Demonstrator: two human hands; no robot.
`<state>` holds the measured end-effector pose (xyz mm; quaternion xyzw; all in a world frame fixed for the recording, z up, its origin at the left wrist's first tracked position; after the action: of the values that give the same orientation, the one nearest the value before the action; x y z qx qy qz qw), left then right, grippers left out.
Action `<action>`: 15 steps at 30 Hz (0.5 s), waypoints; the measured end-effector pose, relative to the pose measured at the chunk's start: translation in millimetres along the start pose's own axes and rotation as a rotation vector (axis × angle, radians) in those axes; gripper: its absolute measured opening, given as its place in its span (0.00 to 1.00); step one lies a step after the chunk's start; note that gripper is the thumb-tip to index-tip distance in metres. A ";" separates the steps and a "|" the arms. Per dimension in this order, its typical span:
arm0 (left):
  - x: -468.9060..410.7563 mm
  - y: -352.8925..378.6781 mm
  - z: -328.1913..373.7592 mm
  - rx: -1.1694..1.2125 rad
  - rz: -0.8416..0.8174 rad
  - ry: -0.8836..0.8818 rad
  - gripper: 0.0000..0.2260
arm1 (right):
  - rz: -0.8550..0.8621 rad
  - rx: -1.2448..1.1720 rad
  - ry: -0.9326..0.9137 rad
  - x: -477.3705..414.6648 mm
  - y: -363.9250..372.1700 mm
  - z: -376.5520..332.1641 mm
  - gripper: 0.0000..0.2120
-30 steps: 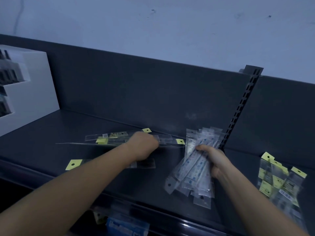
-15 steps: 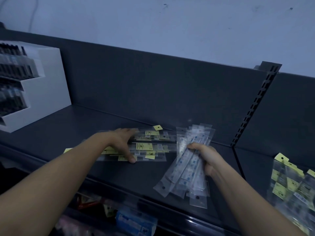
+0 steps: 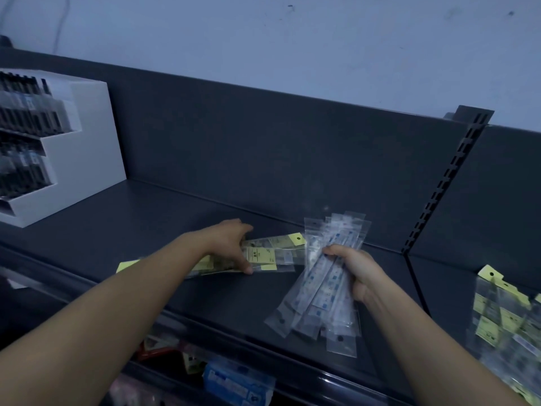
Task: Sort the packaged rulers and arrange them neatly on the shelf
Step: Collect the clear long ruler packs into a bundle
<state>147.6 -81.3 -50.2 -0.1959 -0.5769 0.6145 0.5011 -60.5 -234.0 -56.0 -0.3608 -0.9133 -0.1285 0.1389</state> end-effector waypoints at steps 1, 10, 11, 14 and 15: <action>0.5 -0.8 2.7 -0.004 -0.005 0.004 0.41 | 0.000 0.002 0.000 0.0 0.1 0.1 0.06; -0.1 -5.0 11.4 0.012 -0.162 -0.181 0.36 | 0.001 0.012 -0.003 0.4 0.0 0.2 0.04; -0.5 -5.5 14.3 -0.010 -0.162 -0.185 0.34 | 0.002 0.016 -0.004 0.8 -0.3 0.3 0.05; 0.1 -6.6 20.1 -0.039 -0.148 -0.172 0.34 | 0.004 0.021 -0.012 2.0 -0.4 0.4 0.05; 0.4 -6.8 20.9 -0.042 -0.142 -0.166 0.35 | 0.006 0.020 -0.015 2.4 -0.3 0.3 0.04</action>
<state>133.0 -92.9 -38.6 -0.1134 -0.6415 0.5795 0.4896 -62.5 -232.6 -55.5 -0.3628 -0.9146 -0.1160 0.1360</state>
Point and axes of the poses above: each hand's wrist, its own x-axis away from the middle knuckle, its own y-axis out of the palm, z = x × y, the point moved 4 cm from there along -x, towards the middle knuckle, and after that the axes turned 8 degrees about -z, right-handed, at the moved point
